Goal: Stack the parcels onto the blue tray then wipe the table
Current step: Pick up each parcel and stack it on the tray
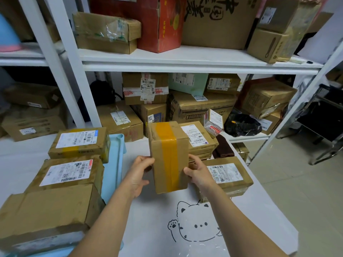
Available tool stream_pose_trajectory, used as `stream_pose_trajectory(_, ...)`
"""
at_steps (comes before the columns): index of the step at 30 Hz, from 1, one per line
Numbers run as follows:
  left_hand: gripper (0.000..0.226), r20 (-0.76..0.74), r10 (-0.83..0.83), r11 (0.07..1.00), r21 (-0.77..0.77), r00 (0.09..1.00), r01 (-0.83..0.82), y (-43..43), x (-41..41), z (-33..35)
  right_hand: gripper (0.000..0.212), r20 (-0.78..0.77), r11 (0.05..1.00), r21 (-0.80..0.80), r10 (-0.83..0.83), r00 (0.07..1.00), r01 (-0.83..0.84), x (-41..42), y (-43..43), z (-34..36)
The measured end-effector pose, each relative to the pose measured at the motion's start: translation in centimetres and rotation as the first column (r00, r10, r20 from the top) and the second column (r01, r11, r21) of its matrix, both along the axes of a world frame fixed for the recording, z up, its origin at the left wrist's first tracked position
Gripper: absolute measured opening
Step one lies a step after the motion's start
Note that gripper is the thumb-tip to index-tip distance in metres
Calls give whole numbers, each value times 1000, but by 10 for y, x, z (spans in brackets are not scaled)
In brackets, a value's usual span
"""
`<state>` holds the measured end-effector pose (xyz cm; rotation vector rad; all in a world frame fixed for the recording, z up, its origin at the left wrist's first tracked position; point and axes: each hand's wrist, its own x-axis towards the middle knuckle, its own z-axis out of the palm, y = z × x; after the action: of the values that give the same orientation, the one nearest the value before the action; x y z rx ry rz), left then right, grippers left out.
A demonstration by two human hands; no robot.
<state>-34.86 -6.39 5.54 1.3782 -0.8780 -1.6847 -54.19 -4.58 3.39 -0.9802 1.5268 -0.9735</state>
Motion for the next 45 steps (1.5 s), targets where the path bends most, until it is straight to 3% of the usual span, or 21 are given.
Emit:
stream_pose_trajectory(3,43,-80,59,997,60,995,-54,-2,1,-1,41,-2,1000,26,-2,1000,2,-1,-1,-9)
stream_pose_trajectory(6,54,-95,75,996,55,993,-70,-2,4,-2,46,30,1000,23,-3,1000,2,-3,-2,-15)
stream_pose_trajectory(10,44,19,3,998,-65,1000,-2,4,4,-2,48,127,998,55,-38,991,31,-4,-4,-20)
stream_pose_trajectory(13,40,116,13,975,-220,993,13,5,2,-1,39,283,993,103,-91,955,64,-3,-3,-21)
stream_pose_trajectory(16,48,296,18,940,-331,955,85,3,-2,7,27,450,993,99,-103,887,66,0,1,-26)
stream_pose_trajectory(18,52,390,28,929,-349,920,120,-1,-4,14,31,491,989,110,-139,860,97,1,2,-34)
stream_pose_trajectory(22,89,384,83,933,-354,920,64,-7,-4,20,42,546,985,122,-172,820,126,0,-2,-44)
stream_pose_trajectory(28,37,236,122,947,-319,964,-42,-10,-4,26,40,612,998,53,-63,788,38,-3,1,-41)
stream_pose_trajectory(31,35,307,162,947,-314,938,-61,-12,-1,19,38,510,997,34,-73,857,65,-4,1,-40)
stream_pose_trajectory(35,18,365,233,946,-301,901,-122,-7,4,15,31,357,968,59,-248,901,243,-11,-5,-40)
stream_pose_trajectory(40,43,155,181,980,-117,971,-164,2,4,23,32,374,955,23,-282,884,296,-15,-9,-24)
stream_pose_trajectory(45,40,-26,159,987,-24,987,-160,7,7,19,34,461,946,2,-288,839,323,-12,-13,-15)
